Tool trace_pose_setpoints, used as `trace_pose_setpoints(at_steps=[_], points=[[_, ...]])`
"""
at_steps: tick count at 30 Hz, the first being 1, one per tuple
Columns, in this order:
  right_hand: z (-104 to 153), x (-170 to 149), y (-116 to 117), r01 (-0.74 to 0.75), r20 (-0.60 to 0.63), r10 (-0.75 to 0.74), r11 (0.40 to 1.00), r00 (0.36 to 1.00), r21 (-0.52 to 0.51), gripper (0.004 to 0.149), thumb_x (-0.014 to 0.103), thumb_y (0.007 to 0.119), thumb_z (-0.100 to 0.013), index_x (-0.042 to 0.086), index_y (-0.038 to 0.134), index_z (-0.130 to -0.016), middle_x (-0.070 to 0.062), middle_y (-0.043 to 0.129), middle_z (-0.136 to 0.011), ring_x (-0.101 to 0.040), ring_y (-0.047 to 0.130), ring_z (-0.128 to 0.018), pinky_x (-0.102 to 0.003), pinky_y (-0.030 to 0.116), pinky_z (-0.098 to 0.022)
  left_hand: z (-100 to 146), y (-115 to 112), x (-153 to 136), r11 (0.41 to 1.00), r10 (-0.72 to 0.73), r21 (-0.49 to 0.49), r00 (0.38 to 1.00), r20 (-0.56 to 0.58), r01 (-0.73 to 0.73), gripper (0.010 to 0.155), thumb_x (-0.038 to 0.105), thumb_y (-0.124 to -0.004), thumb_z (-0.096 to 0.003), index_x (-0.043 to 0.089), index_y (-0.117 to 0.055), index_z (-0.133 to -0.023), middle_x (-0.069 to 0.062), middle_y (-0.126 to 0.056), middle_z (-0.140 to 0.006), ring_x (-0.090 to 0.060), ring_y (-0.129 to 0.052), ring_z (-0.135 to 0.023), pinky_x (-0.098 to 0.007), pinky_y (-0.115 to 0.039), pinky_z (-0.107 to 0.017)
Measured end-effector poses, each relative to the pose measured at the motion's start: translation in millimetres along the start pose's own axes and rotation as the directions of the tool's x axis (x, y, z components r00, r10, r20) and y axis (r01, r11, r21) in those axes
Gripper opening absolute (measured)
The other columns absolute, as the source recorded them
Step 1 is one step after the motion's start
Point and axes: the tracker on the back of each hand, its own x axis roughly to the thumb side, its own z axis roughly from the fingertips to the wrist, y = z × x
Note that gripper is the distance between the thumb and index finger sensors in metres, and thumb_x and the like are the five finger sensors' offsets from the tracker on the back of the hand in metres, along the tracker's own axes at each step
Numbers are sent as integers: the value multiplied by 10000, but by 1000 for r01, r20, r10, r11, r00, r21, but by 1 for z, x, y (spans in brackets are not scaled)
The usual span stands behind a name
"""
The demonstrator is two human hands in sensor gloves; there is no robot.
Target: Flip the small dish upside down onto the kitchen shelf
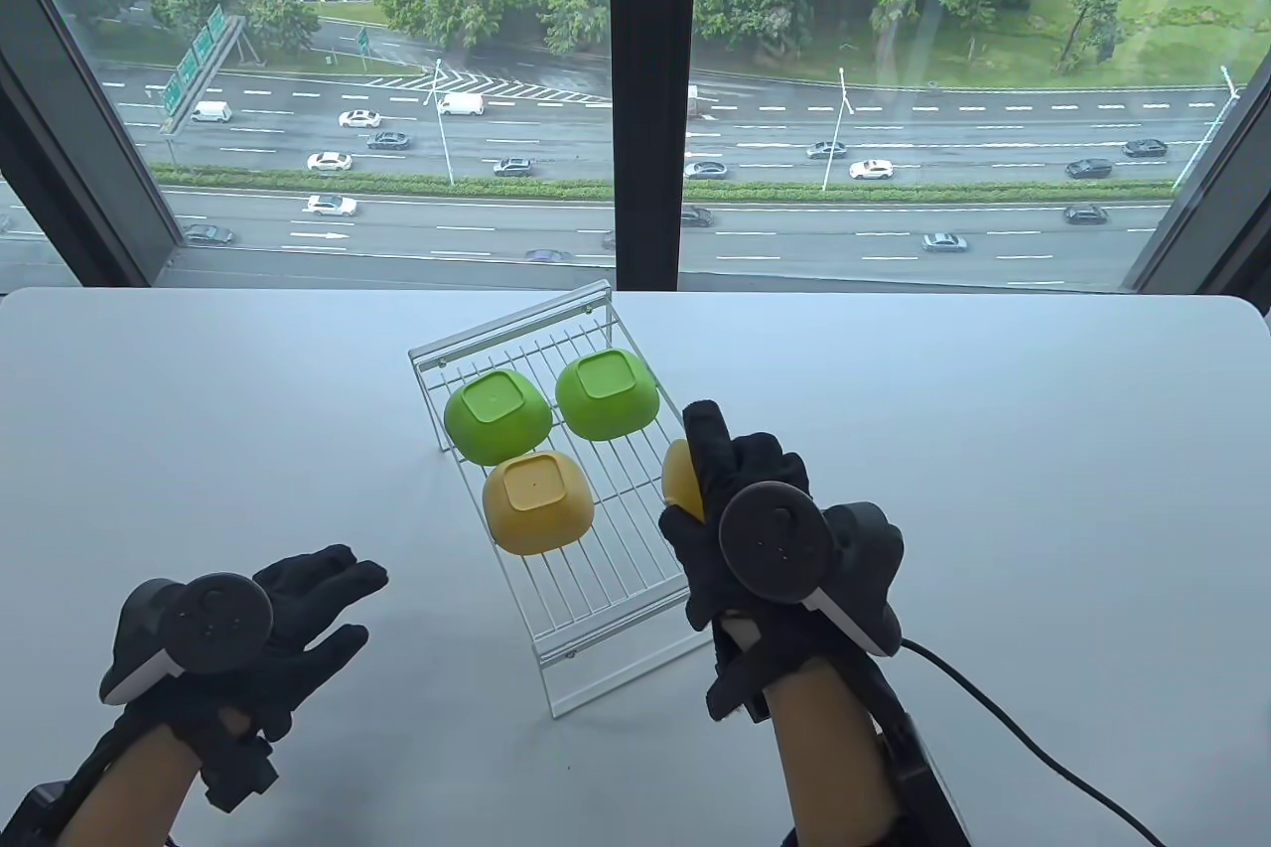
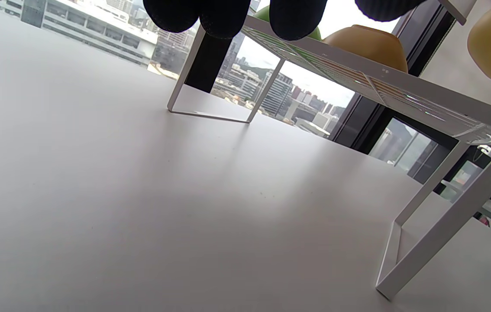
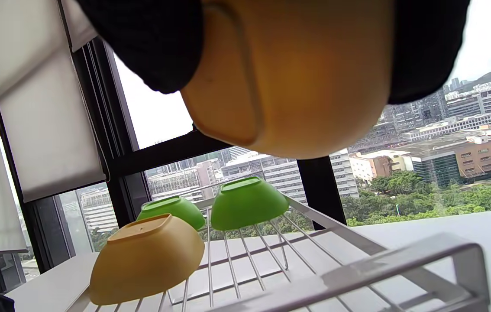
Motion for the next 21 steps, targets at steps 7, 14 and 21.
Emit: trace_pose_setpoints(at_steps=[7, 14, 21], points=[[-15, 4, 22, 98, -71, -89, 984, 994, 147, 860, 444, 858, -493, 167, 282, -1070, -60, 606, -873, -198, 747, -602, -557, 840, -532, 0, -2, 0, 1000, 5, -8, 1000, 22, -4, 666, 566, -621, -466, 329, -583, -1087, -102, -511, -1190, -432, -526, -1066, -725, -454, -753], [-32, 4, 37, 146, -154, -110, 958, 982, 249, 776, 435, 820, -506, 168, 419, -1114, -177, 549, -996, -306, 759, -704, -549, 840, -537, -1, -4, 1, 999, 24, -24, 999, 26, -23, 668, 568, -620, -468, 328, -580, -1090, -105, -504, -1193, -435, -522, -1067, -726, -453, -753], [-43, -1, 64, 197, -249, -124, 935, 961, 295, 763, 432, 791, -505, 123, 445, -1112, -221, 551, -1007, -384, 773, -729, -573, 848, -529, -1, -7, 2, 999, 20, -34, 999, 25, -19, 667, 570, -618, -468, 331, -582, -1089, -103, -502, -1193, -434, -522, -1068, -727, -452, -752]])
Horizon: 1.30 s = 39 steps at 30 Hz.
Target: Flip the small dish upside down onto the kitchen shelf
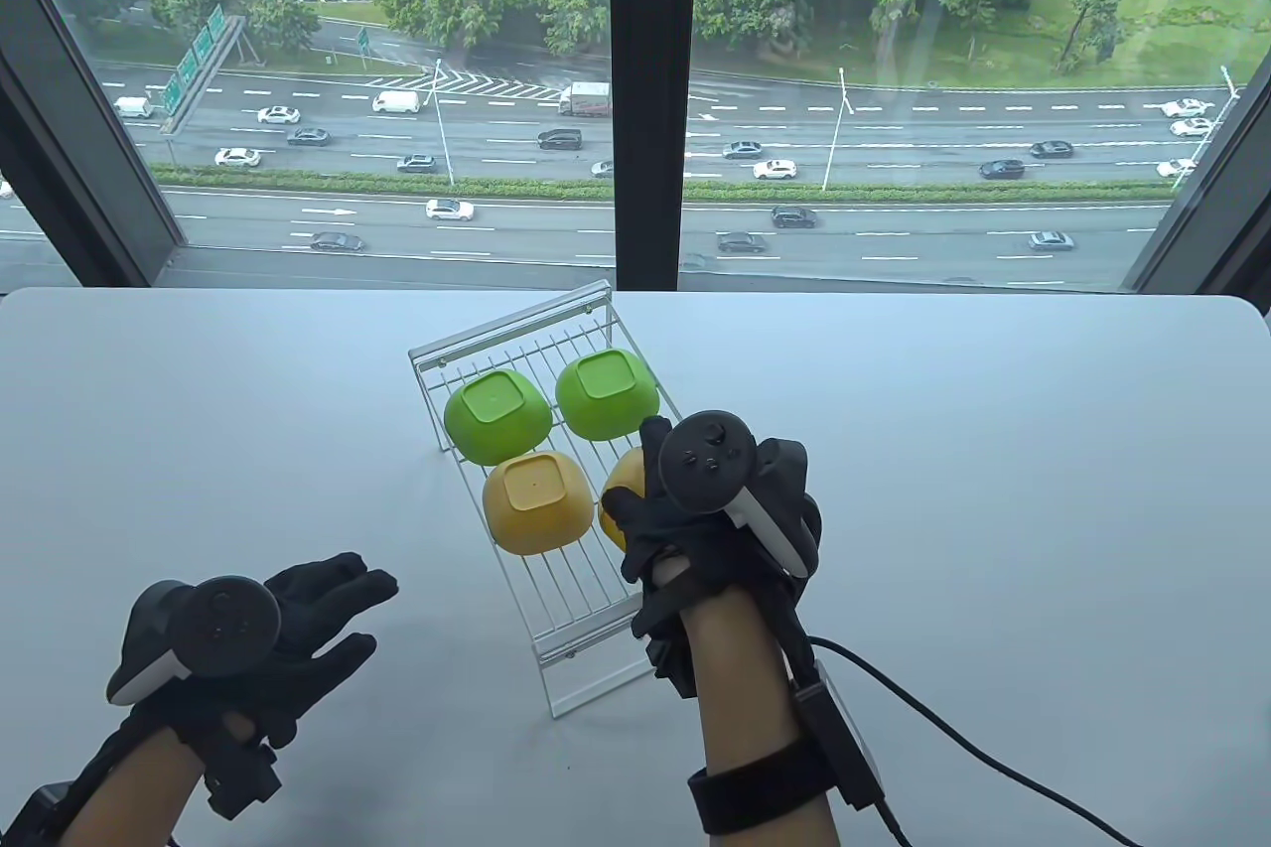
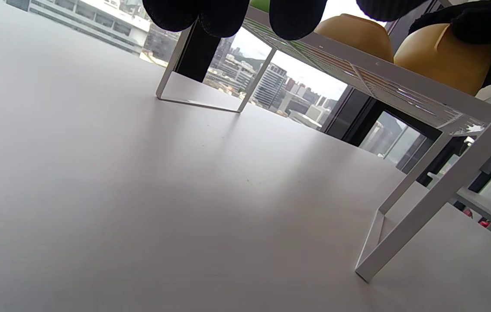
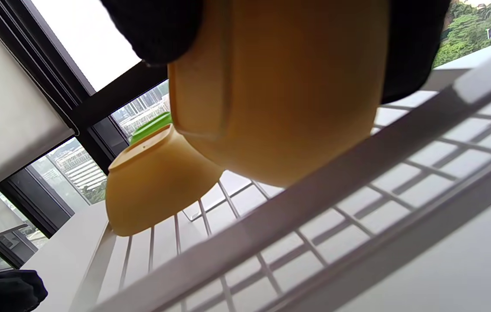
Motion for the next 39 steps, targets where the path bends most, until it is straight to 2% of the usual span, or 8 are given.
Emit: trace_pose_setpoints(at_steps=[3, 6, 9, 13, 20, 26, 32, 39], points=[[-5, -7, 6, 40, -13, -40, 999, 999, -12, 758, 427, 771, -509, 103, 437, -1107, -233, 561, -1001, -410, 766, -747, -603, 809, -552, -1, -1, -1, 1000, 2, -7, 1000, 1, -2, 666, 570, -618, -469, 330, -582, -1090, -104, -503, -1194, -435, -520, -1068, -729, -449, -751], [-4, -9, 8, -34, -17, 33, 996, 999, -77, 751, 454, 769, -505, 123, 471, -1110, -204, 599, -1020, -425, 660, -866, -690, 494, -692, -1, -1, -1, 1000, 4, -9, 1000, -4, -4, 666, 570, -617, -469, 330, -581, -1090, -104, -501, -1194, -435, -517, -1070, -733, -436, -751], [-5, -15, 10, -110, -55, 105, 990, 993, -92, 720, 485, 747, -508, 136, 535, -1101, -184, 633, -1029, -407, 630, -916, -722, 409, -699, 0, 2, -2, 1000, 25, 10, 1000, -5, -25, 665, 569, -617, -469, 330, -582, -1089, -102, -504, -1192, -436, -517, -1068, -735, -435, -750], [-7, -27, 13, -24, -67, 16, 993, 998, -115, 706, 494, 742, -512, 146, 550, -1095, -172, 652, -1021, -370, 650, -912, -710, 419, -705, -1, 1, -2, 1000, 27, 4, 1000, -11, -27, 665, 569, -616, -468, 330, -583, -1088, -101, -506, -1192, -434, -518, -1069, -734, -436, -750], [-10, -48, 16, -103, -136, 81, 981, 987, -164, 550, 484, 735, -510, 202, 757, -981, -88, 624, -1048, -368, 633, -932, -703, 438, -708, -2, 0, -3, 999, 32, -2, 999, -19, -32, 666, 568, -617, -469, 327, -584, -1089, -103, -509, -1191, -434, -520, -1068, -735, -435, -749], [-7, -51, 14, -61, -65, 48, 975, 997, -214, 588, 481, 713, -516, 219, 659, -1040, -114, 612, -1058, -359, 655, -916, -695, 454, -708, -2, 1, -4, 1000, 28, 14, 999, -16, -28, 662, 567, -618, -467, 326, -592, -1084, -102, -518, -1187, -432, -526, -1066, -733, -441, -749], [28, -55, -9, 8, 92, 30, 922, 995, -386, 645, 538, 698, -515, 196, 656, -1061, -186, 626, -1065, -440, 664, -893, -711, 465, -691, 2, 6, -5, 999, 31, 29, 999, -17, -31, 662, 566, -619, -466, 324, -594, -1082, -101, -525, -1184, -433, -531, -1063, -733, -439, -749], [70, -93, -18, 34, 84, -3, 927, 996, -373, 663, 559, 688, -524, 189, 648, -1072, -208, 615, -1079, -470, 635, -907, -720, 450, -691, 3, 6, -3, 998, 17, 55, 1000, -21, -15, 661, 566, -619, -466, 325, -598, -1080, -100, -530, -1183, -430, -540, -1061, -730, -447, -748]])
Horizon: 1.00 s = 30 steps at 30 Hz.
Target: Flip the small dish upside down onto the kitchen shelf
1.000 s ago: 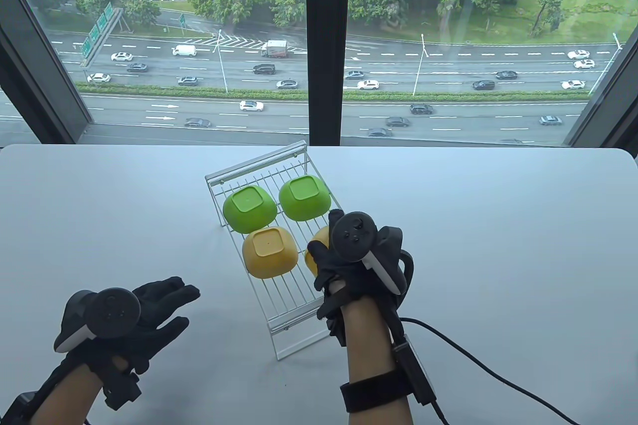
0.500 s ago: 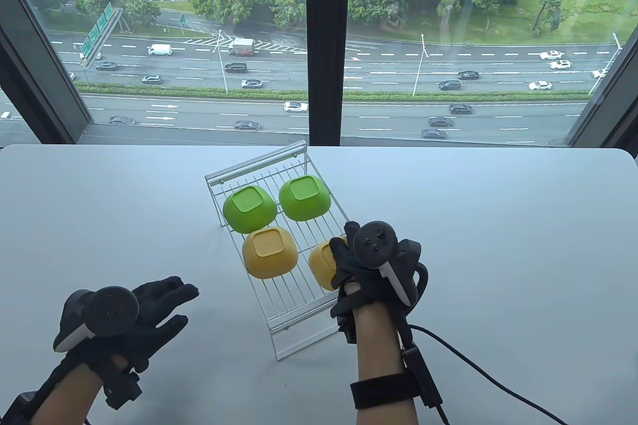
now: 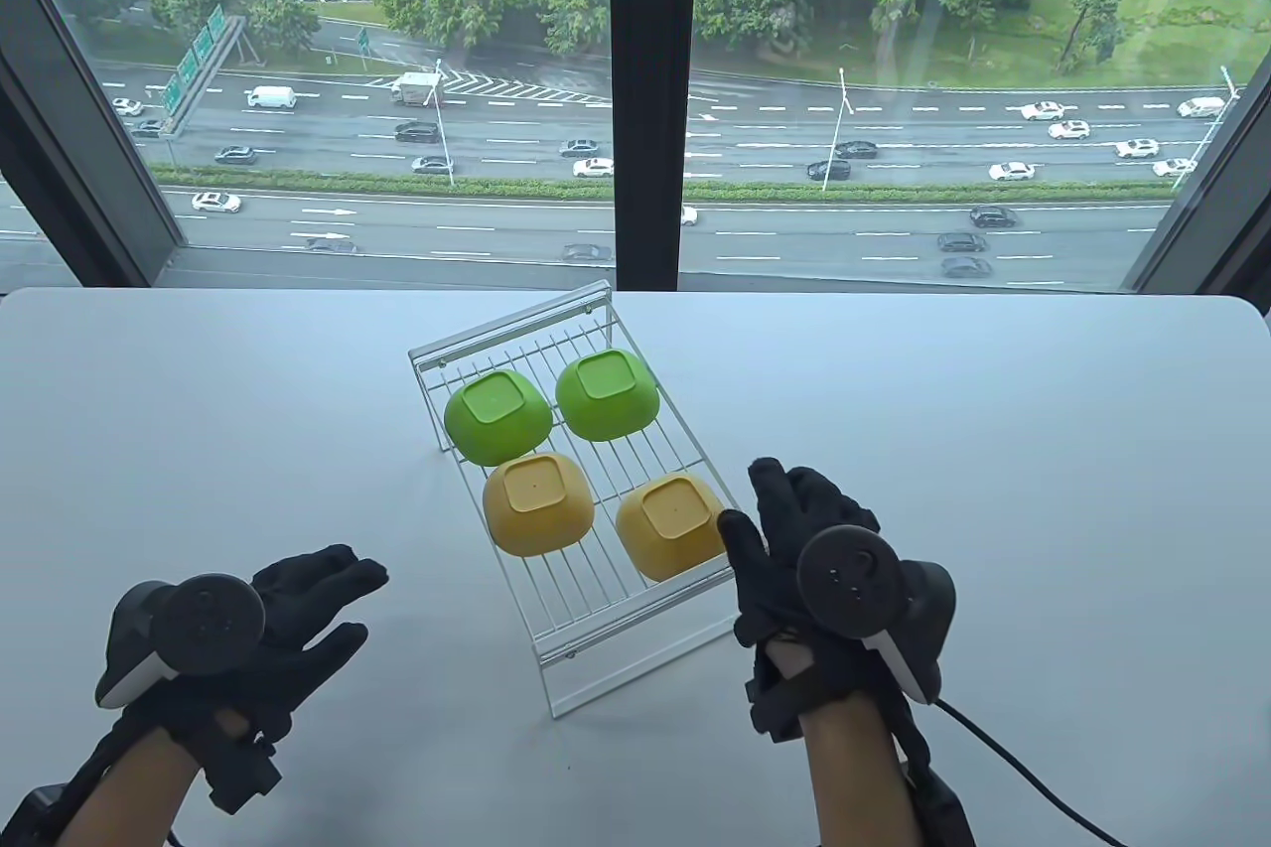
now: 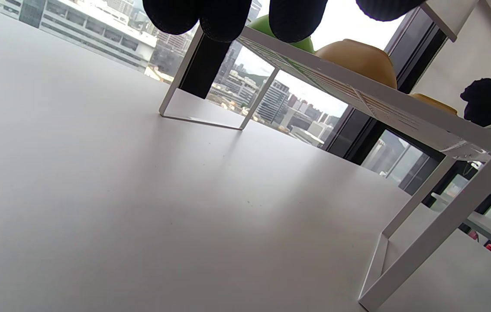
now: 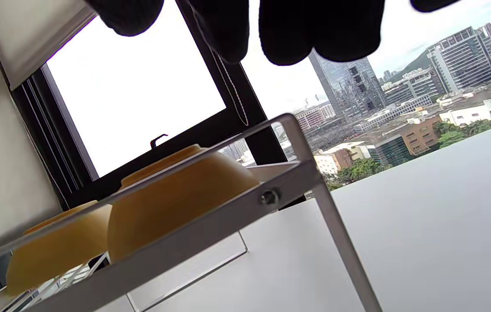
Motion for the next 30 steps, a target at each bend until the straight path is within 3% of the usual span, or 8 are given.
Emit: trace_pose_setpoints(at_steps=[9, 13, 16, 20, 26, 30], points=[[28, -46, 13, 14, -22, -14, 1000, 1000, 11, 704, 585, 678, -524, 190, 577, -1097, -214, 540, -1131, -488, 585, -948, -726, 435, -693, -3, -2, -2, 1000, -18, 10, 1000, -19, 19, 664, 565, -621, -468, 327, -585, -1087, -103, -523, -1187, -434, -533, -1064, -731, -441, -751], [26, -65, 21, 72, -48, -70, 996, 996, 52, 705, 582, 678, -527, 185, 571, -1100, -220, 522, -1137, -496, 564, -956, -730, 427, -692, -4, -2, -2, 999, -39, 36, 999, -30, 40, 667, 565, -621, -467, 330, -574, -1089, -99, -515, -1190, -431, -527, -1068, -730, -440, -753], [21, -84, 29, -18, -78, 27, 994, 997, 111, 700, 587, 670, -528, 197, 566, -1100, -214, 511, -1150, -496, 545, -974, -728, 418, -694, -5, -4, -3, 995, -87, 33, 995, -45, 89, 668, 563, -623, -467, 330, -572, -1091, -102, -511, -1193, -433, -525, -1069, -728, -432, -757], [21, -106, 39, -39, -170, 84, 967, 982, 253, 758, 597, 667, -531, 191, 447, -1131, -222, 321, -1201, -533, 312, -1036, -737, 309, -697, -5, -4, -1, 991, -128, 25, 990, -54, 129, 672, 564, -624, -468, 336, -559, -1097, -101, -489, -1204, -437, -507, -1079, -728, -414, -761], [22, -110, 39, -122, -151, 164, 959, 975, 257, 815, 639, 695, -505, 240, 380, -1142, -194, 167, -1208, -526, 152, -1044, -746, 236, -692, -5, -4, 0, 982, -185, 15, 980, -78, 187, 694, 568, -625, -469, 356, -489, -1116, -99, -411, -1231, -450, -423, -1108, -737, -361, -765], [26, -108, 45, -118, -172, 186, 932, 967, 343, 822, 648, 688, -507, 268, 334, -1144, -173, 69, -1203, -518, 48, -1027, -746, 184, -684, -9, -6, -2, 983, -183, 11, 975, -122, 186, 706, 572, -623, -469, 363, -452, -1122, -99, -355, -1240, -459, -358, -1118, -740, -325, -765]])
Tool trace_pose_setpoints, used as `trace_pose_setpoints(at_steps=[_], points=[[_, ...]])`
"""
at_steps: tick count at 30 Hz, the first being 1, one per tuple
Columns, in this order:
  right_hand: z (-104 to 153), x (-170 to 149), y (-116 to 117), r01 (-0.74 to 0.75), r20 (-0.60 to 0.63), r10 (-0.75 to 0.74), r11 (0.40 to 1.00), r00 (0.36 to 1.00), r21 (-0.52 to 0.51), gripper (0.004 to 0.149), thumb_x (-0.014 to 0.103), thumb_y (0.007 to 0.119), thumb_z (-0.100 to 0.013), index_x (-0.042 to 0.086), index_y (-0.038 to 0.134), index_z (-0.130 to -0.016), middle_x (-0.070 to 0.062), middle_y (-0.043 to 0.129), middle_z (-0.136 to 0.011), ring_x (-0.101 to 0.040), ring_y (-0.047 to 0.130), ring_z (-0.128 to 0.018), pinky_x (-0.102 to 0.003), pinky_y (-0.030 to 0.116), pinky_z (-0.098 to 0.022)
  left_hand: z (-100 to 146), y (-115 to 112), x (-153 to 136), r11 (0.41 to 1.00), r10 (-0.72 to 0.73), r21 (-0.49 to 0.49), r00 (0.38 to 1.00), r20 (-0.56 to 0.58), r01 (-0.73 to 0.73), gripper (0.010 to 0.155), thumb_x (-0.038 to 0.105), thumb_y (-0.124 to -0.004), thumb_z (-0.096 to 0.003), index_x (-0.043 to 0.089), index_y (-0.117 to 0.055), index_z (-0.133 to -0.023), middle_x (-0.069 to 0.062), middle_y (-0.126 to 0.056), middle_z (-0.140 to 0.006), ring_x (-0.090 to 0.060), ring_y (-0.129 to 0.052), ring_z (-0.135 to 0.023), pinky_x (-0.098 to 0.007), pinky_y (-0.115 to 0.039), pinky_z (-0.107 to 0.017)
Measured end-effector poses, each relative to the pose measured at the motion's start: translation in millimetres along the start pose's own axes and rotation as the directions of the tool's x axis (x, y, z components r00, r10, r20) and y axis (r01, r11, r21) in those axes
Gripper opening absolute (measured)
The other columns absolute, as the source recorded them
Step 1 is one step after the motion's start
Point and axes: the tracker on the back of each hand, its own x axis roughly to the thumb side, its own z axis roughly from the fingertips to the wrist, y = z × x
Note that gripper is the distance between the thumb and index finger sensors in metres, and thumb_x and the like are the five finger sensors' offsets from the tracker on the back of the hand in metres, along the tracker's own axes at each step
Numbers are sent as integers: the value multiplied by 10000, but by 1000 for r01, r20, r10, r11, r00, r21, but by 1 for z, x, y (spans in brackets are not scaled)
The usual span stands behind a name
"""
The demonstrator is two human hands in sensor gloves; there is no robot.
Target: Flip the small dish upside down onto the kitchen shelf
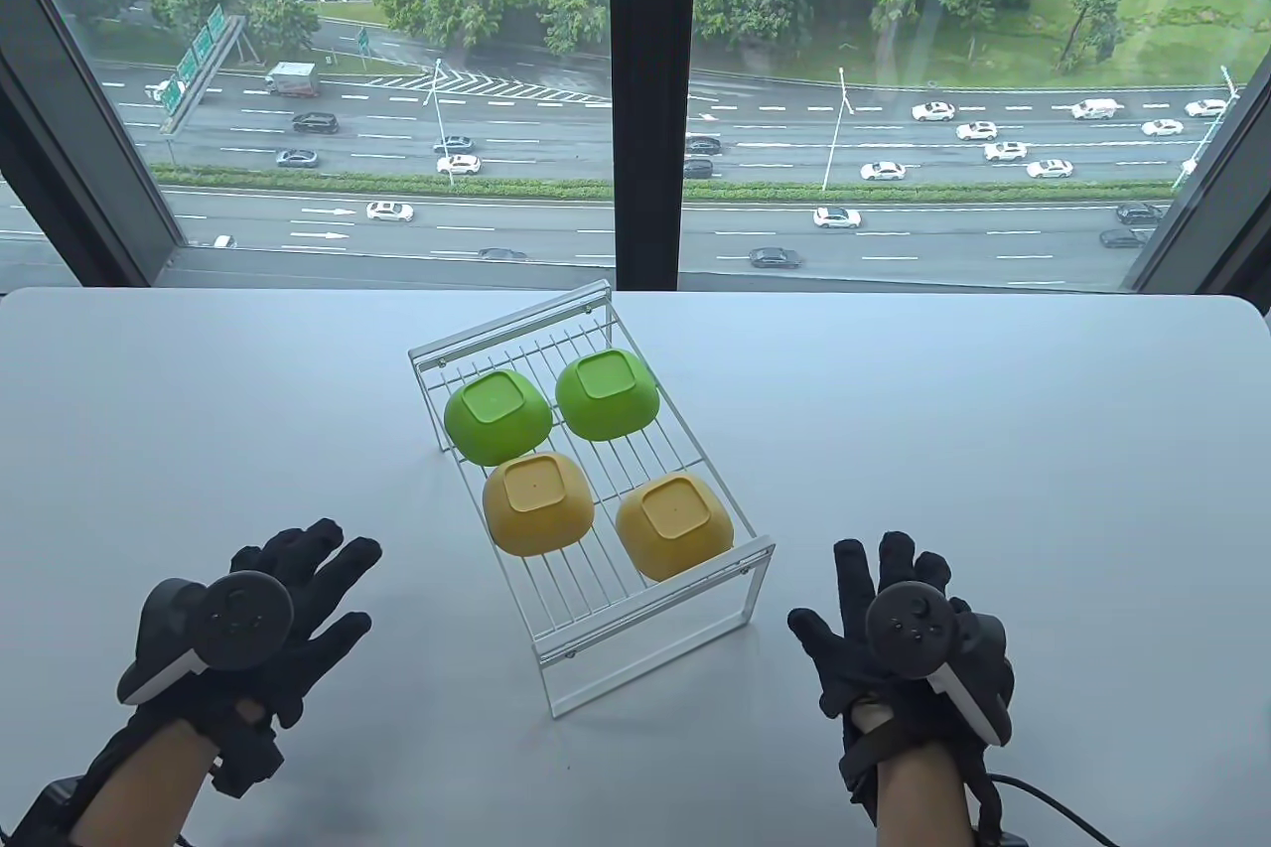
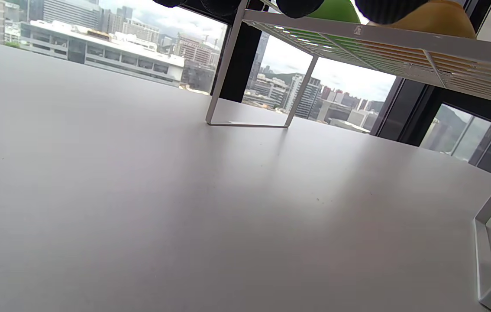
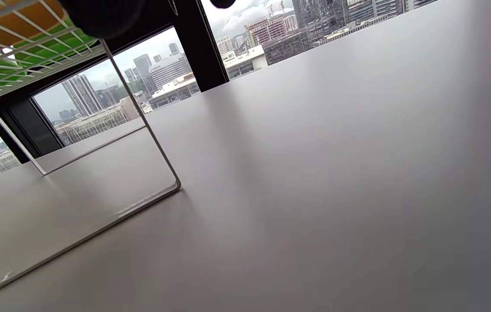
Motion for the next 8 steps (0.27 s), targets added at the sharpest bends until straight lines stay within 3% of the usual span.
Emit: trace_pose_setpoints(at_steps=[8], points=[[7, 6, 0, 26, 22, -26, 1000, 999, 11, 817, 652, 640, -517, 269, 264, -1133, -187, 26, -1179, -519, 26, -1009, -742, 183, -676, 6, -1, 0, 998, -52, -28, 998, -44, 51, 721, 580, -612, -469, 375, -396, -1126, -94, -294, -1247, -457, -280, -1126, -743, -281, -764]])
